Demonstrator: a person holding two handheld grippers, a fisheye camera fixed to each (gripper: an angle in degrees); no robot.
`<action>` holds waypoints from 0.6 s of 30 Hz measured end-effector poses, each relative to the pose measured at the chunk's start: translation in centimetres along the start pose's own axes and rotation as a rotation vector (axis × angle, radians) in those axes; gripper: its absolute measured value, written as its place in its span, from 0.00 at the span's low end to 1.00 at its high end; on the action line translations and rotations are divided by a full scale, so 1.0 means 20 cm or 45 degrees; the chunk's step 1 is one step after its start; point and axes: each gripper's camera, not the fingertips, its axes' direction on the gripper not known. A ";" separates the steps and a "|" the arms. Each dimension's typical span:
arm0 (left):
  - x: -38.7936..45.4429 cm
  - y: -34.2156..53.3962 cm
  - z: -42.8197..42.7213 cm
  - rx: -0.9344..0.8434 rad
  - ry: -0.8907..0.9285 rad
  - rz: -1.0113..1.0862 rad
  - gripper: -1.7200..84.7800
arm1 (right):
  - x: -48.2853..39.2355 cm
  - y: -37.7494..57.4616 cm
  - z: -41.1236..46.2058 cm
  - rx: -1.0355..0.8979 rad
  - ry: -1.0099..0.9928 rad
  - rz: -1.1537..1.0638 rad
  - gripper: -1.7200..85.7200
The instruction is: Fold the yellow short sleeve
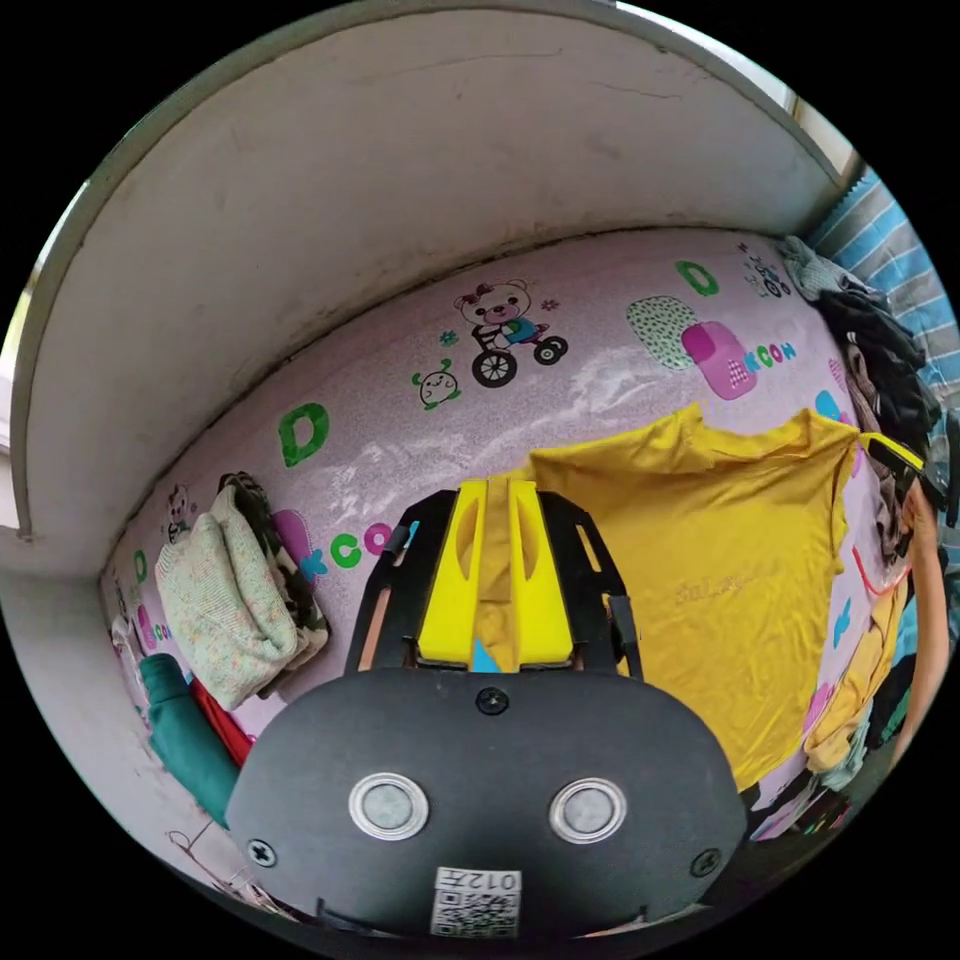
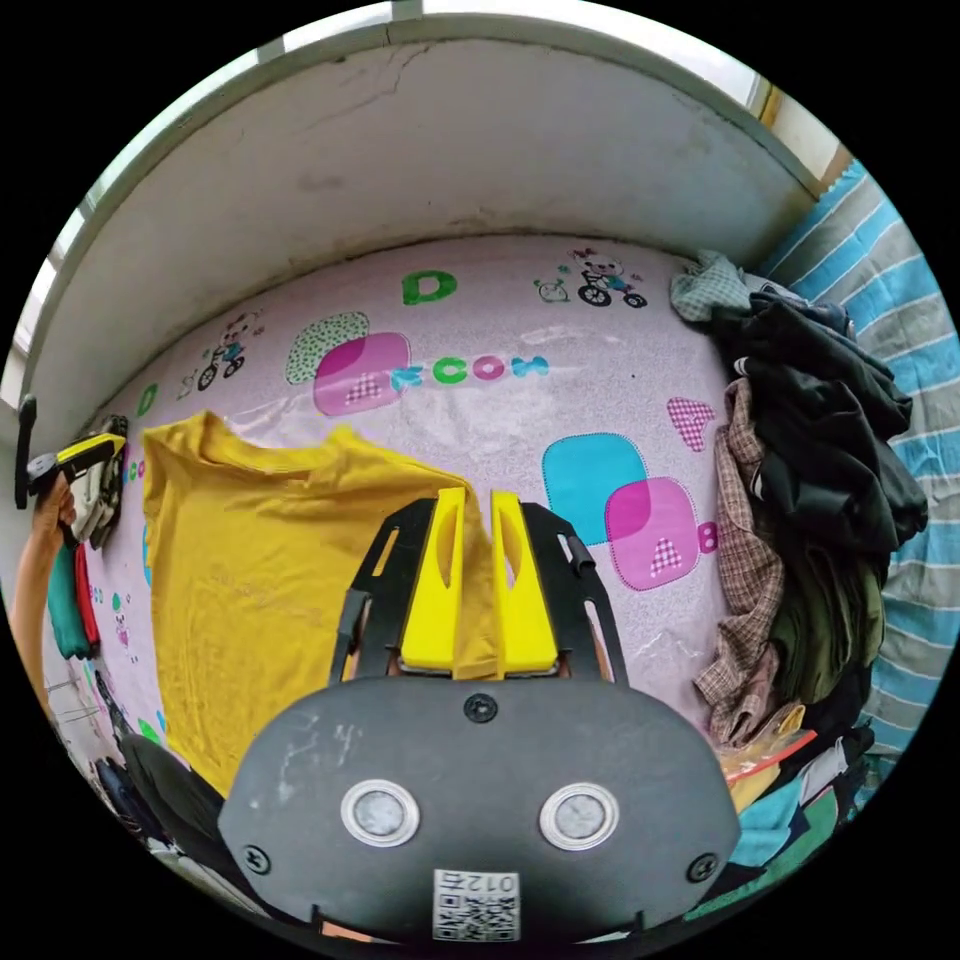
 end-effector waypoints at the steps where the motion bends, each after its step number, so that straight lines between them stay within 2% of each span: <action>1: -0.06 -0.04 0.04 0.007 -0.011 -0.016 0.04 | 0.04 -0.03 0.02 0.006 0.023 -0.008 0.08; 4: -0.20 -0.10 0.12 0.018 0.083 -0.004 0.04 | 0.19 -0.03 0.04 -0.026 0.006 -0.044 0.09; 8: -0.31 -0.05 0.17 0.016 0.275 0.090 0.03 | 0.42 0.16 0.03 -0.193 -0.168 -0.158 0.10; 14: -0.39 0.21 0.29 -0.254 0.531 0.413 0.03 | 0.77 0.86 -0.09 -0.545 -0.434 -0.173 0.10; 16: -0.45 0.32 0.36 -0.402 0.660 0.482 0.04 | 0.90 1.08 -0.12 -0.575 -0.489 -0.096 0.10; 18: -0.51 0.39 0.42 -0.459 0.709 0.469 0.04 | 1.02 1.30 -0.13 -0.574 -0.541 -0.009 0.10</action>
